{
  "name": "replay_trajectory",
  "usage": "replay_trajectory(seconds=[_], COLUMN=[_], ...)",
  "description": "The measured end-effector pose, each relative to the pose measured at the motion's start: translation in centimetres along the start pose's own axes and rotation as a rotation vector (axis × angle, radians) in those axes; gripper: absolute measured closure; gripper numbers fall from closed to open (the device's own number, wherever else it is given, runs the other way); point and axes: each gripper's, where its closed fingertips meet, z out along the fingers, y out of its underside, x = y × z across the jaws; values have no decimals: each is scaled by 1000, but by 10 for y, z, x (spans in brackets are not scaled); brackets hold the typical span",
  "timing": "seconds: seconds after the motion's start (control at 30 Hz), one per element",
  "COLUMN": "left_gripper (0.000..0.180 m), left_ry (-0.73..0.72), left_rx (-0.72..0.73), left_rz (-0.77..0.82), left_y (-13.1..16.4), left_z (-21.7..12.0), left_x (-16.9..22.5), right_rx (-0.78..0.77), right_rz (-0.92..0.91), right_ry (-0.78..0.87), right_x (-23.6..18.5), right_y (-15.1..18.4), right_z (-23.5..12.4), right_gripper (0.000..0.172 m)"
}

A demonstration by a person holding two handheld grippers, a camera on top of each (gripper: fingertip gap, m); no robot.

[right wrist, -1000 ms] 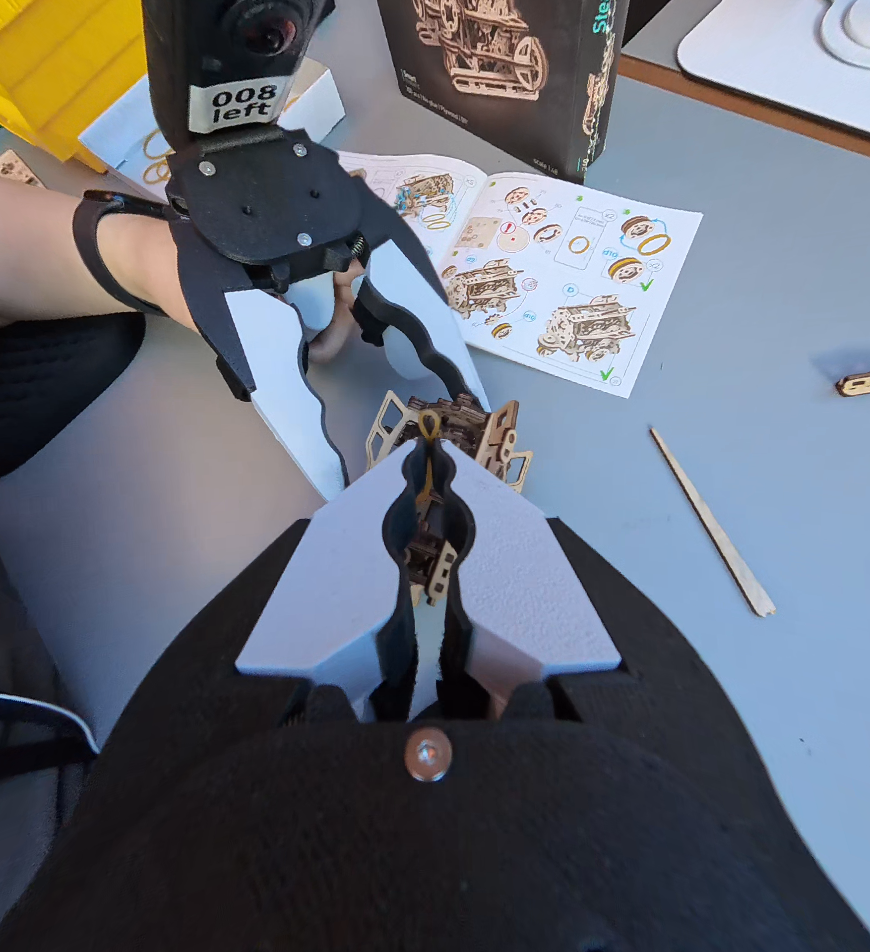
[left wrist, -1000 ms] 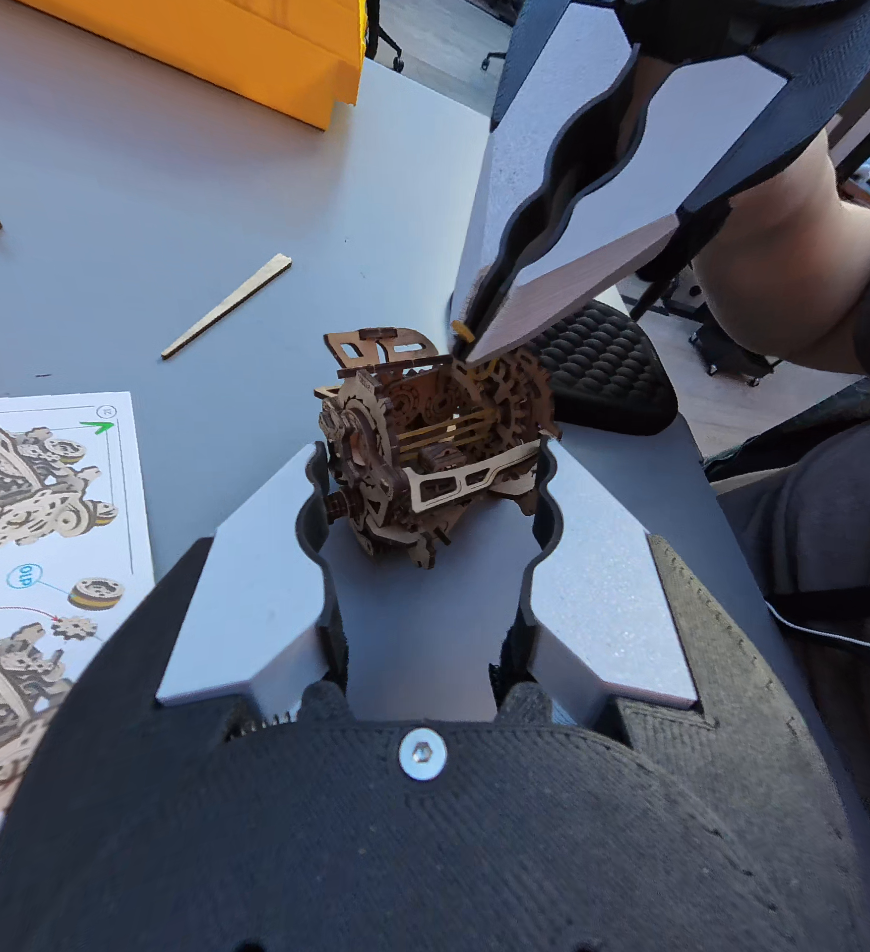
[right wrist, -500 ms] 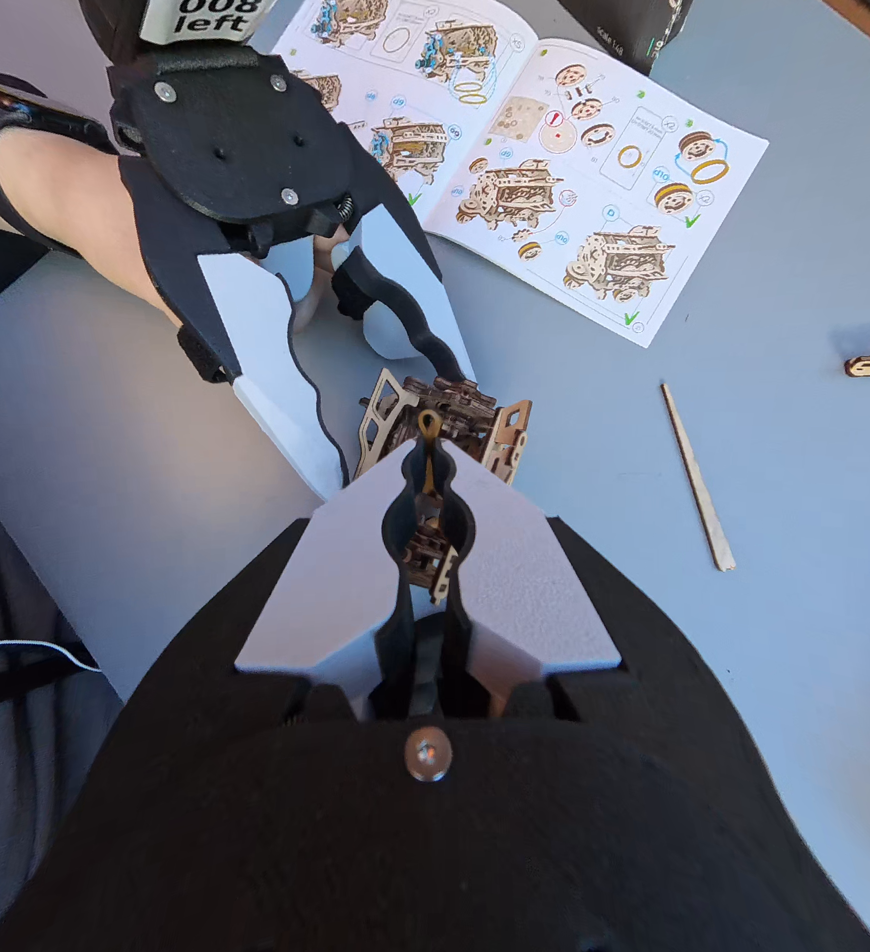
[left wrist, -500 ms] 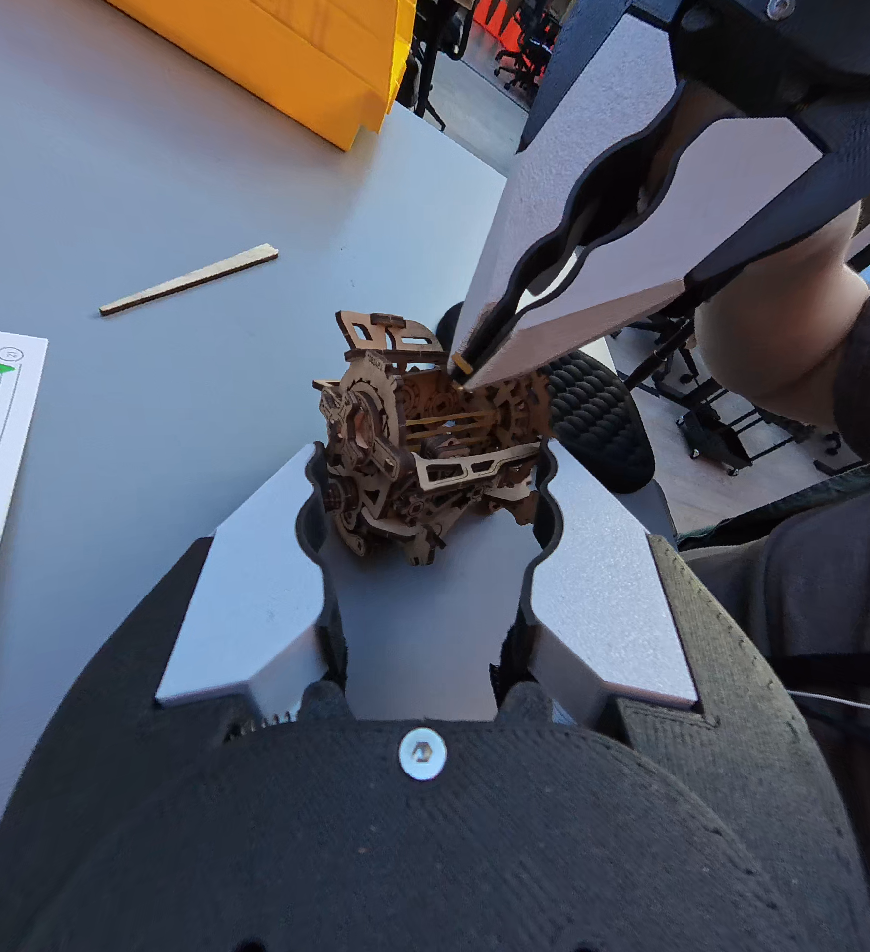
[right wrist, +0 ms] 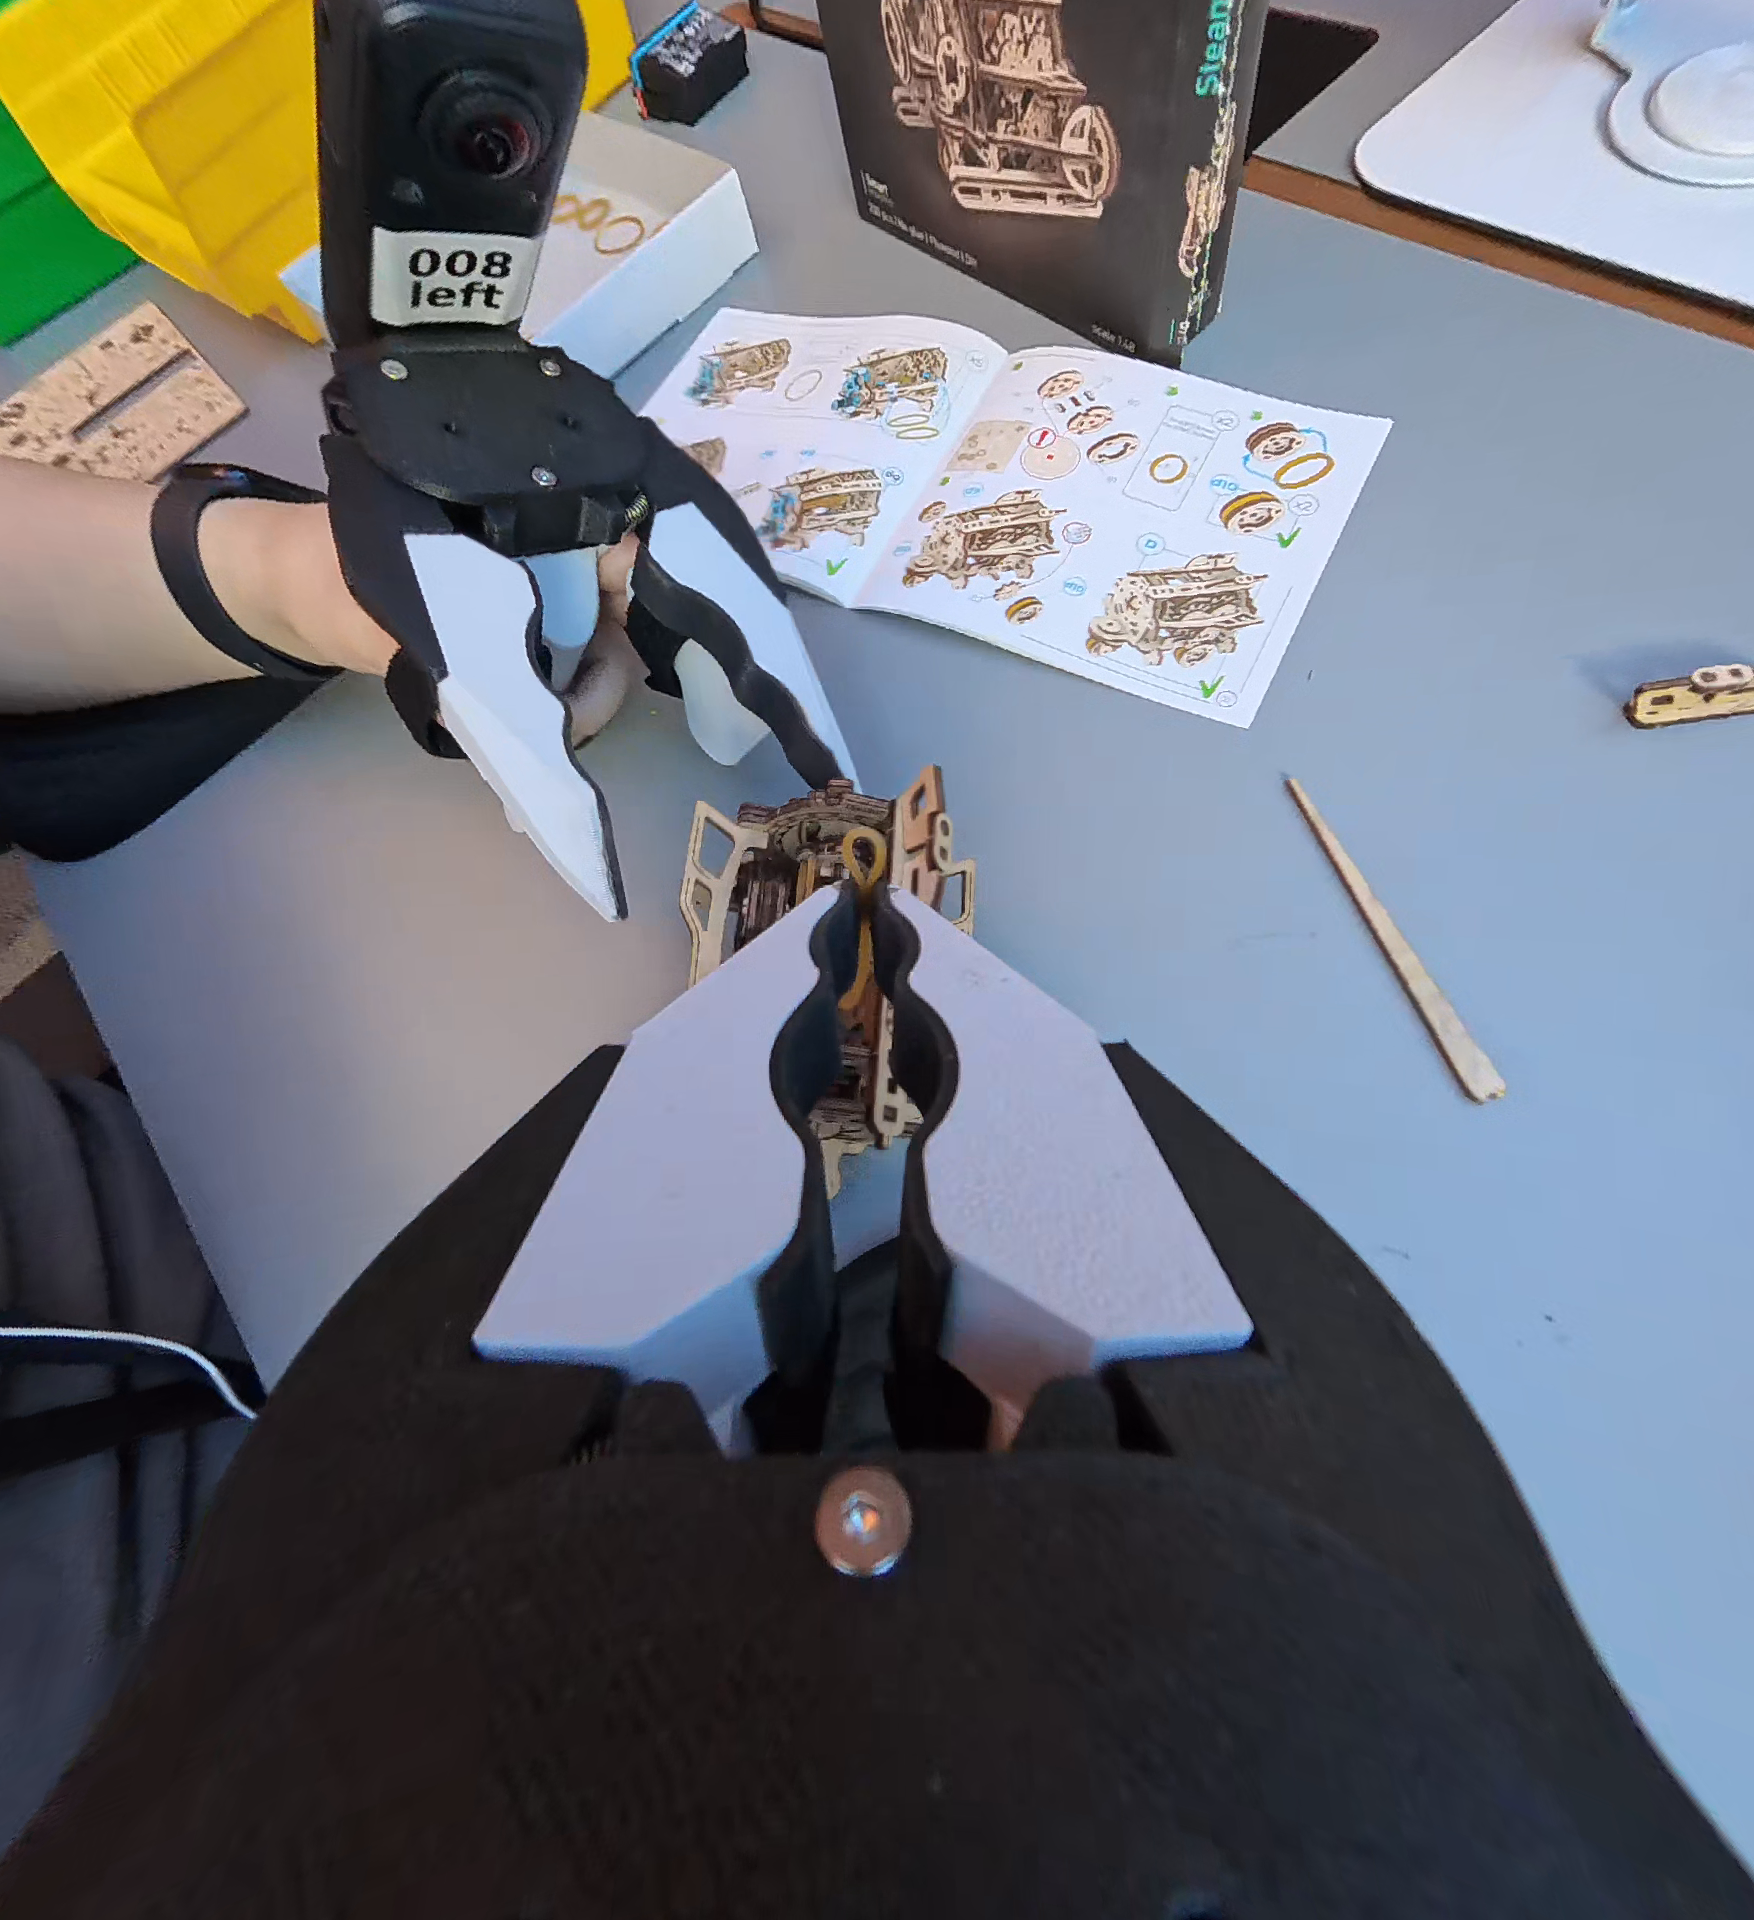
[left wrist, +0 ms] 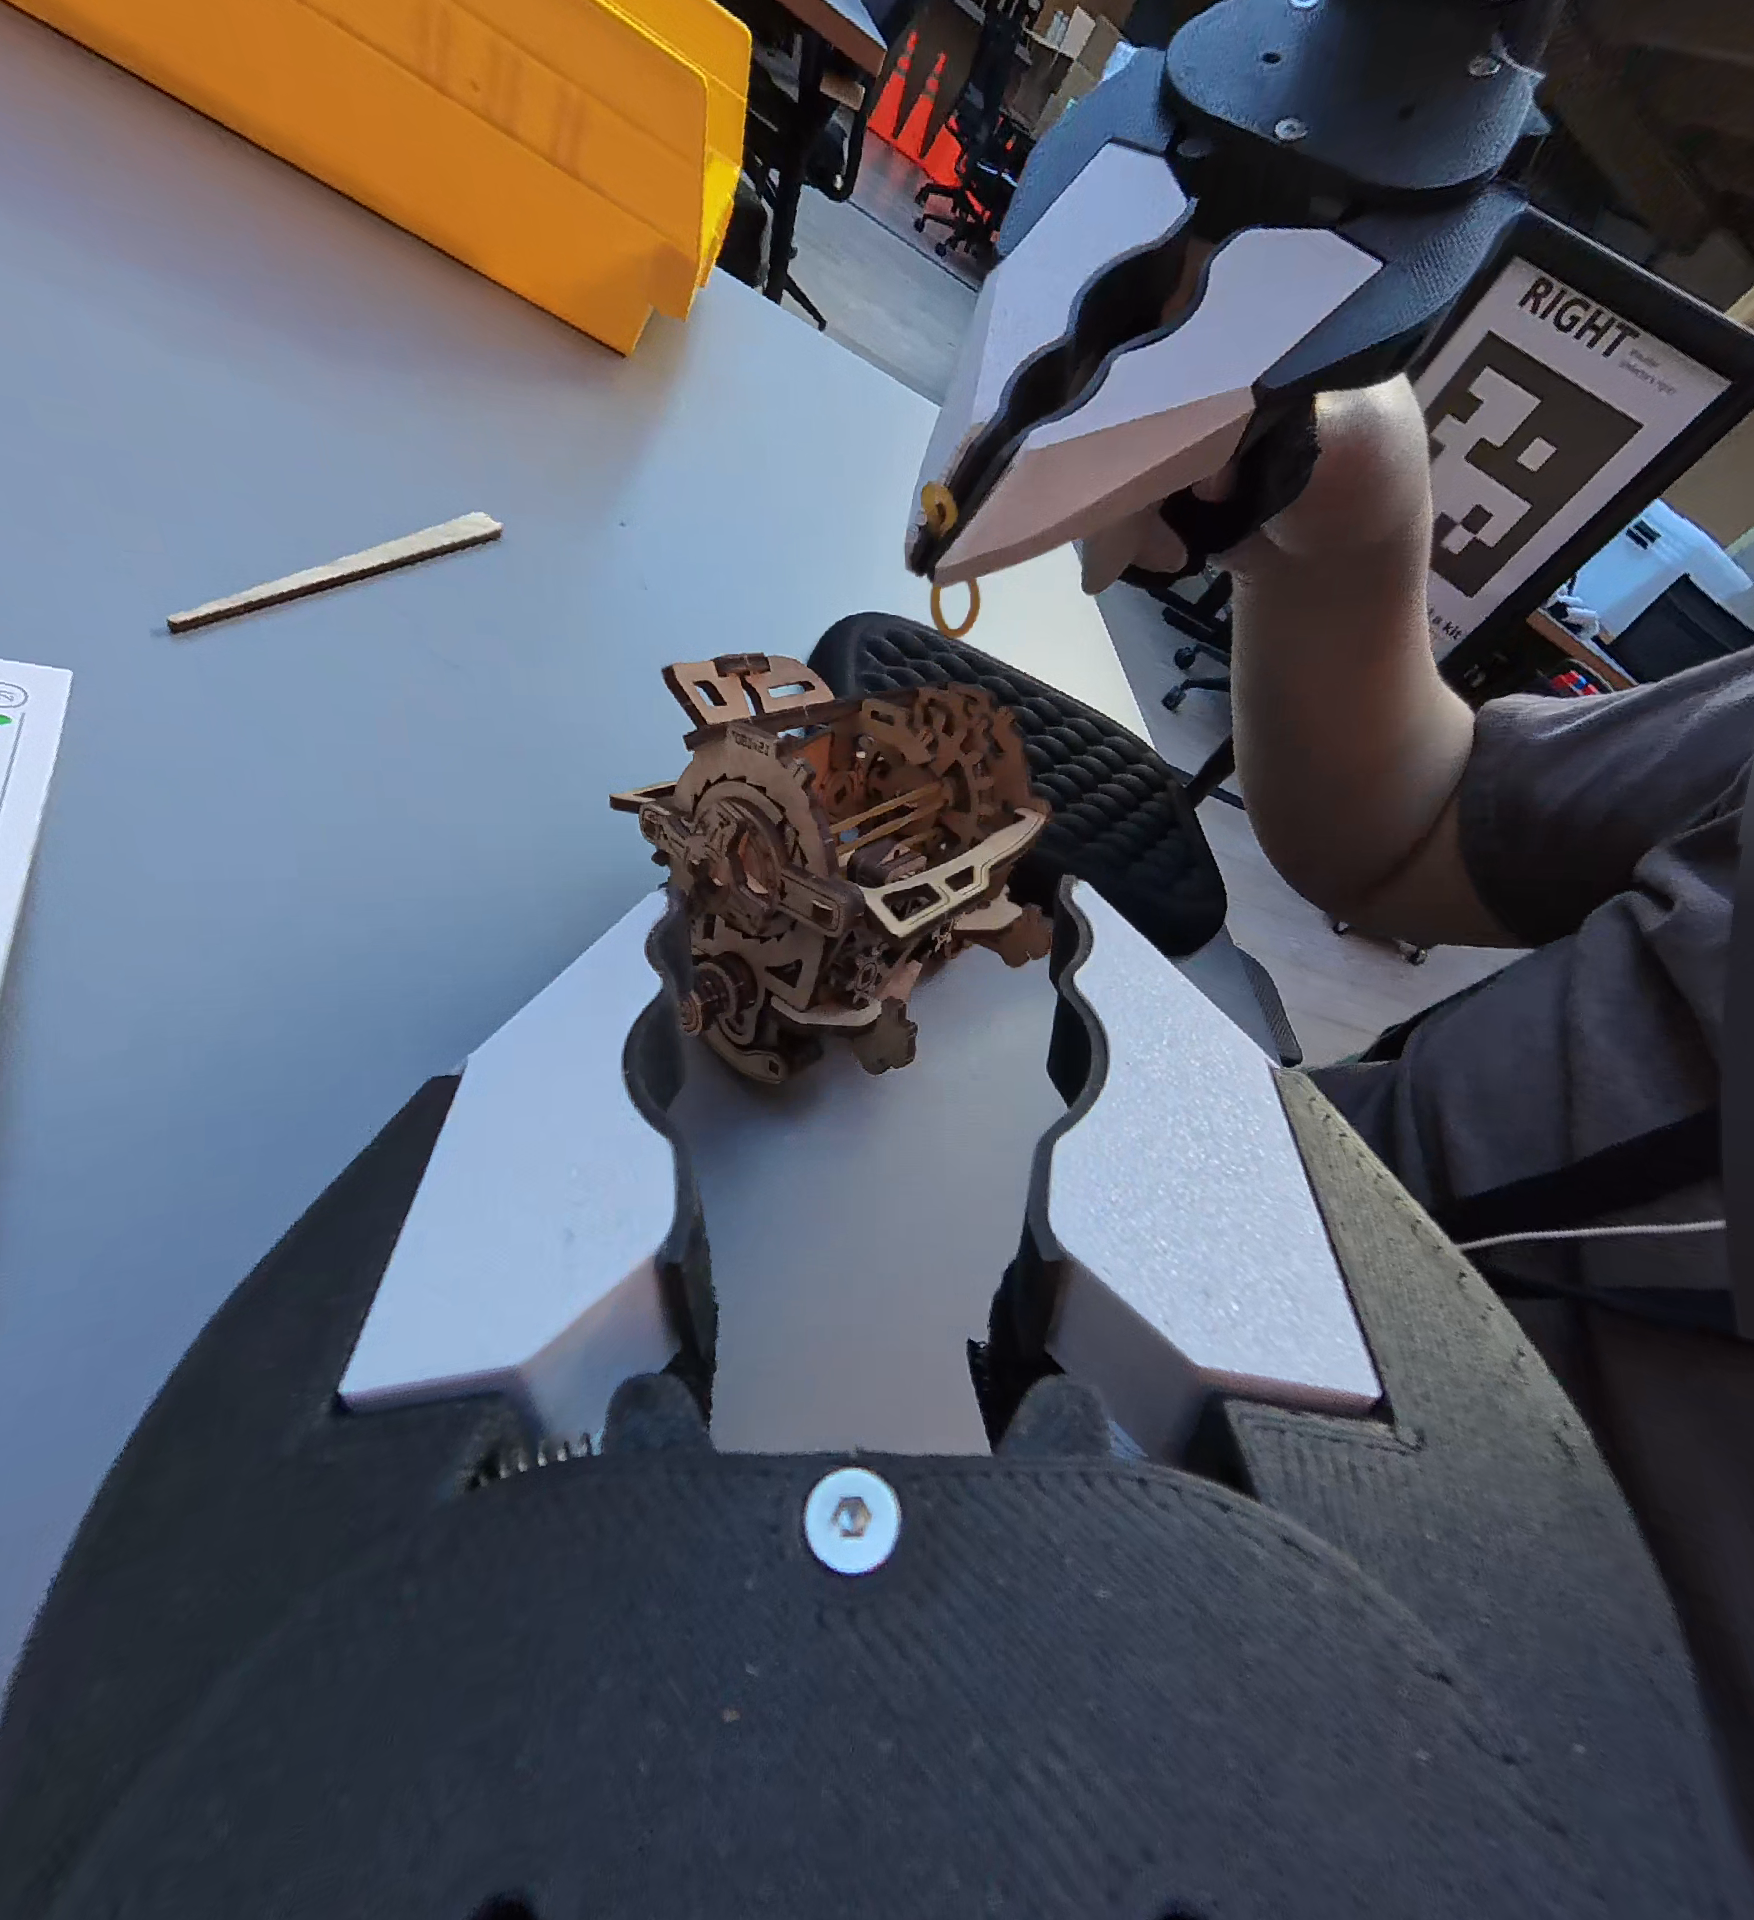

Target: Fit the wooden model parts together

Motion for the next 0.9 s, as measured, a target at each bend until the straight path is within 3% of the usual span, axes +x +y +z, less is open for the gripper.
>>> replay_trajectory(seconds=[0.2, 0.43, 0.57, 0.7, 0.9], left_gripper=[116, 120, 119, 88, 68], left_ry=[-49, -77, -67, 37, 243], left_rx=[-19, 62, 57, -32, -213], left_rz=[24, -22, 36, 259, 396], left_y=[12, 2, -1, -15, -18], left_z=[-1, -15, -13, -9, 16], left_x=[10, 5, 1, 2, 1], right_rx=[26, 7, 20, 95, 123], right_rz=[14, -74, -107, -38, 23], right_ry=[-52, -36, -4, -19, 12], right_x=[-2, -6, -6, -5, 4], right_y=[5, 7, 10, 9, 12], right_z=[-13, -17, -15, -22, -32], right_gripper=[172, 172, 172, 172, 172])
